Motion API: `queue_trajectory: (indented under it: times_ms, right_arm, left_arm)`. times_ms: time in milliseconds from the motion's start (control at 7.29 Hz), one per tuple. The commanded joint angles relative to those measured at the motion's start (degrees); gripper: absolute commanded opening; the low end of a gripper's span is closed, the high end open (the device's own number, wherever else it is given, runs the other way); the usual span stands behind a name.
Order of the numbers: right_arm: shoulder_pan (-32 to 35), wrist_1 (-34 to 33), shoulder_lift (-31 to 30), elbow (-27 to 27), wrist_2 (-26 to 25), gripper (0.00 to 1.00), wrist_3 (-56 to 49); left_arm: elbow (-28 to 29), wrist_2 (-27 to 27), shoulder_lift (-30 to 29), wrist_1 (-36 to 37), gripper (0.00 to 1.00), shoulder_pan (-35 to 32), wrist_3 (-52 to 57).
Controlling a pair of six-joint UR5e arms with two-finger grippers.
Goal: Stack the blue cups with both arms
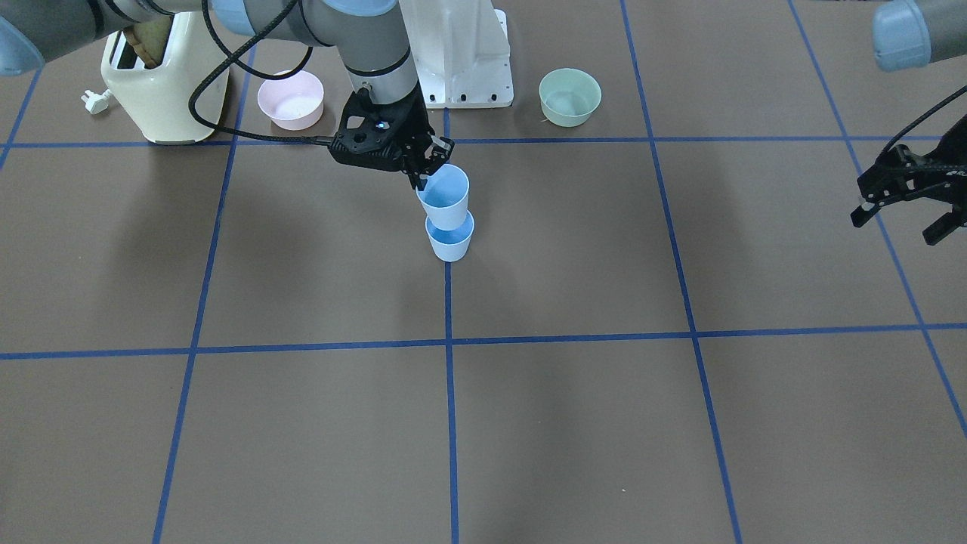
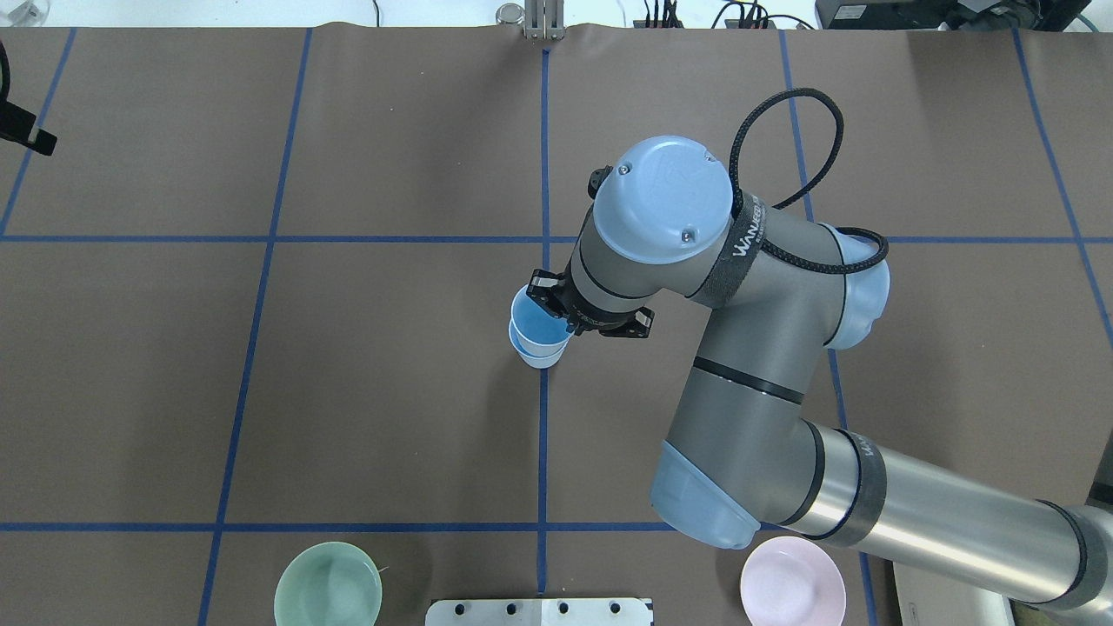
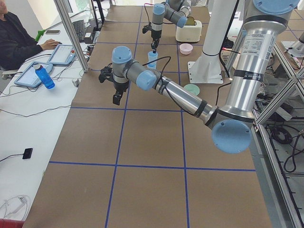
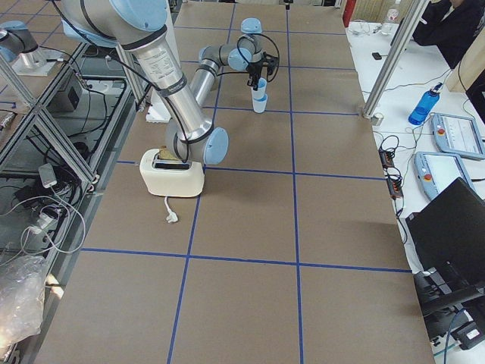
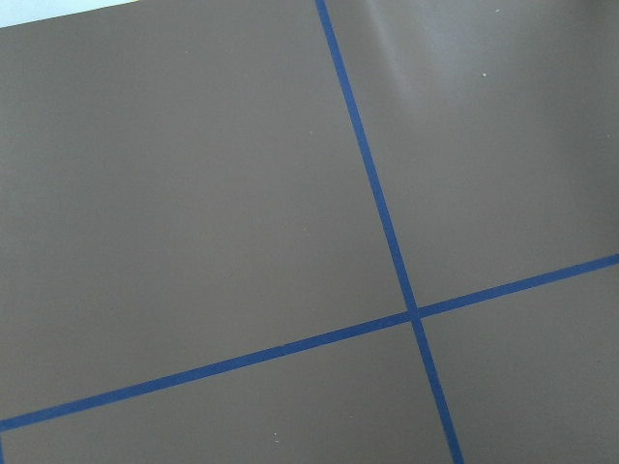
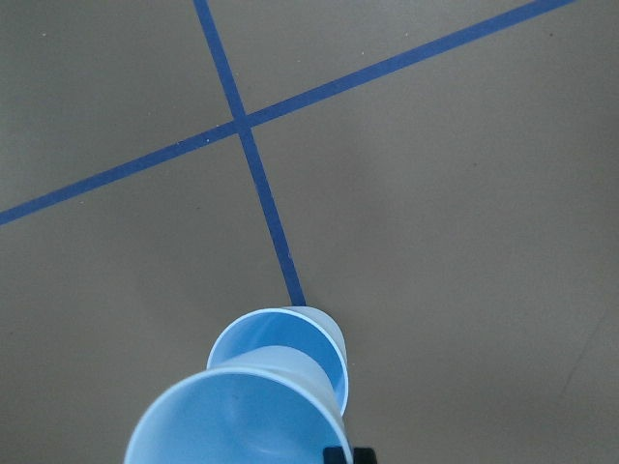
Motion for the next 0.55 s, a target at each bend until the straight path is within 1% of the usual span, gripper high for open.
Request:
queue_trajectory:
  times_ms: [0, 412]
  right_arm:
    - [0.0, 0.0, 0.0, 0.0, 0.0, 0.00, 0.0]
    - [0.0, 0.0, 0.1, 0.0, 0.0, 0.00, 0.0]
  left_arm:
    - [2.7, 0.0, 1.9, -5.3, 0.98, -0.6, 0.7]
    - [4.7, 0.0, 2.6, -5.3, 0.98, -3.2, 7.5]
